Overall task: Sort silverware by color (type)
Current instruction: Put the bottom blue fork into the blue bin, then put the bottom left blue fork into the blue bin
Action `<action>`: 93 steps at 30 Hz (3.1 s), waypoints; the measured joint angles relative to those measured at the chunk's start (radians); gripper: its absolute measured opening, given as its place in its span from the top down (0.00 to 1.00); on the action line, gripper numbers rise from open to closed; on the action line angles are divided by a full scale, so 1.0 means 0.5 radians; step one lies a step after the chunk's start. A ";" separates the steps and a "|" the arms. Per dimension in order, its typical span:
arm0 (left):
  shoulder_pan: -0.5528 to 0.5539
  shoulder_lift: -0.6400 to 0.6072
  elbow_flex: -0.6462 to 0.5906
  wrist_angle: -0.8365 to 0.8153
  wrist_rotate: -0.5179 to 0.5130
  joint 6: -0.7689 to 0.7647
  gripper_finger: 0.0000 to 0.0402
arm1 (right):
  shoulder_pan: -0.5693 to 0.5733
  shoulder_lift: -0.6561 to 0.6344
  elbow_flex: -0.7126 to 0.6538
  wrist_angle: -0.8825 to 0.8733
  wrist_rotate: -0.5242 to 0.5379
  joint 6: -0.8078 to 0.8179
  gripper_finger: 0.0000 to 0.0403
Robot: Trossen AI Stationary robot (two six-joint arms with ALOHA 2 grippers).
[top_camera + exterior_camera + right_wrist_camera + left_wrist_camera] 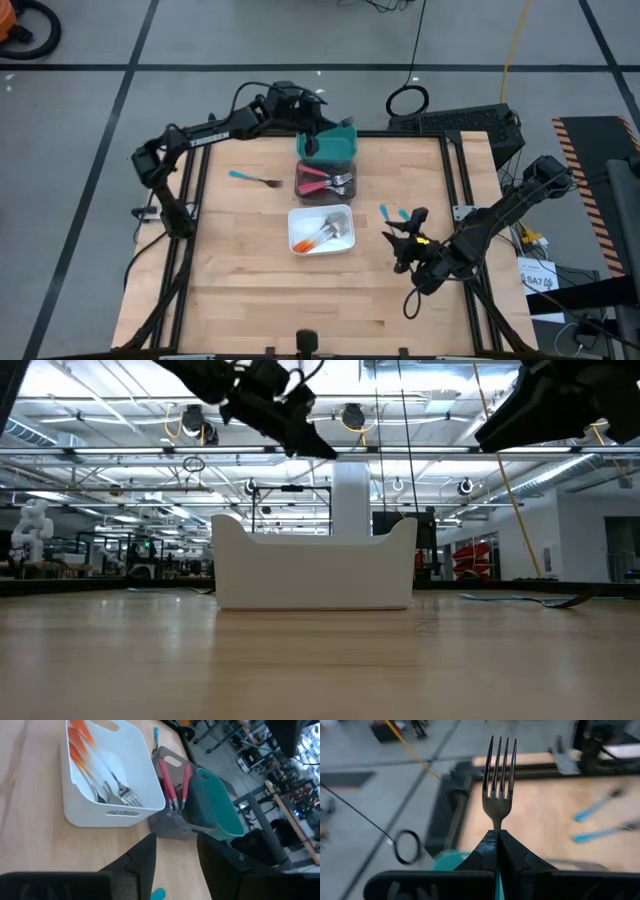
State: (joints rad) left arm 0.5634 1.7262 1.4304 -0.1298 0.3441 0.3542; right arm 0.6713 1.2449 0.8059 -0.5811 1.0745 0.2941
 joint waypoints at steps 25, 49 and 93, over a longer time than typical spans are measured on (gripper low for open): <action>0.136 0.489 0.001 0.155 -0.030 -0.104 1.00 | -0.014 0.000 -0.001 -0.014 -0.008 0.181 0.65; 0.174 0.664 0.002 0.175 -0.135 -0.211 1.00 | -0.018 -0.001 0.000 -0.013 -0.004 0.183 0.65; 0.173 0.702 0.001 -0.003 -0.273 -0.361 0.87 | -0.019 -0.001 0.000 -0.030 -0.010 0.197 0.65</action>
State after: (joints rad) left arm 0.6498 2.0773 1.4307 -0.1310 0.2077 0.1738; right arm 0.6621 1.2446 0.8059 -0.5959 1.0696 0.3927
